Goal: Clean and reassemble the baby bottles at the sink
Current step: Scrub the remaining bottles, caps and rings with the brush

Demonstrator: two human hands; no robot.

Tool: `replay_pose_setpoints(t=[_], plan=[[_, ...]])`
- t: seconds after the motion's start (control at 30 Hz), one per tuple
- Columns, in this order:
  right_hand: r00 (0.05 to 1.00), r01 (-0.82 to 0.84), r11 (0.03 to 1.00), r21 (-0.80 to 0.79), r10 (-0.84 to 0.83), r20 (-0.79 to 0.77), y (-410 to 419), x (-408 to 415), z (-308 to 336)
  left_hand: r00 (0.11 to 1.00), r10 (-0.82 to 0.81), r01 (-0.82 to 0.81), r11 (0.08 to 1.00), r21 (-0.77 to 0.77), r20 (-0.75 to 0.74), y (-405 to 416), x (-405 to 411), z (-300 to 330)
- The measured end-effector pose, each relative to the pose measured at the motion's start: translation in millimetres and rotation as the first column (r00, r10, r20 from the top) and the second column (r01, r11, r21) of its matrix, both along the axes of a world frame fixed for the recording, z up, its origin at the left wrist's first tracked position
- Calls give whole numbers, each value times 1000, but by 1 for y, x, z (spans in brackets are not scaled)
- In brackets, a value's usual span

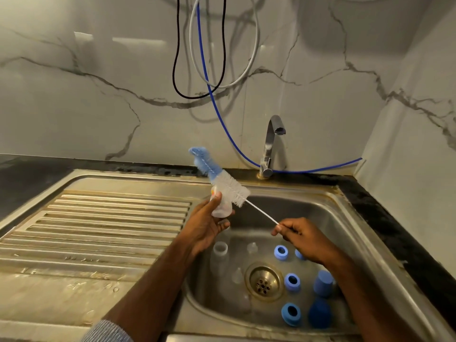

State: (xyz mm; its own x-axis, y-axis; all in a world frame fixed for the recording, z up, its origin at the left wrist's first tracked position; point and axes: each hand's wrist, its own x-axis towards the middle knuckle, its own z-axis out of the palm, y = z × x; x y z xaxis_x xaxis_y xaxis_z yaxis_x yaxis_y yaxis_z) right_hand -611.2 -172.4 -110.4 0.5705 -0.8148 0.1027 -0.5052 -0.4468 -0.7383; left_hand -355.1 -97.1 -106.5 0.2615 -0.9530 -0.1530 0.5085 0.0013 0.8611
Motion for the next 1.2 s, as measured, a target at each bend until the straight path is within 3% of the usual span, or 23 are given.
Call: replay_pose_setpoints(t=[0.17, 0.33, 0.47, 0.63, 0.8, 0.93, 1.1, 1.2], plan=[[995, 67, 983, -172, -54, 78, 6, 25, -2, 984, -112, 118, 992, 42, -136, 1, -6, -4], [998, -60, 995, -74, 57, -41, 0, 7, 3, 974, -58, 51, 998, -37, -218, -1, 3, -3], [991, 124, 974, -189, -114, 64, -2, 5, 4, 981, -92, 97, 995, 21, -172, -2, -3, -4], [998, -42, 995, -94, 37, -54, 2, 8, 5, 990, -17, 14, 1000, -22, -140, 1, -1, -2], [998, 64, 982, -178, -61, 22, -1, 7, 6, 990, -103, 107, 993, 41, -99, 5, -8, 2], [986, -139, 989, -42, 135, -98, 3, 10, 4, 992, -112, 111, 994, -20, -53, 5, -8, -1], [997, 72, 986, -151, -68, 31, -7, -3, 4, 984, -145, 147, 989, 14, -102, 5, -7, 0], [997, -69, 993, -95, 65, -47, 0, 11, 2, 981, -166, 165, 986, -15, -102, 3, -8, -2]])
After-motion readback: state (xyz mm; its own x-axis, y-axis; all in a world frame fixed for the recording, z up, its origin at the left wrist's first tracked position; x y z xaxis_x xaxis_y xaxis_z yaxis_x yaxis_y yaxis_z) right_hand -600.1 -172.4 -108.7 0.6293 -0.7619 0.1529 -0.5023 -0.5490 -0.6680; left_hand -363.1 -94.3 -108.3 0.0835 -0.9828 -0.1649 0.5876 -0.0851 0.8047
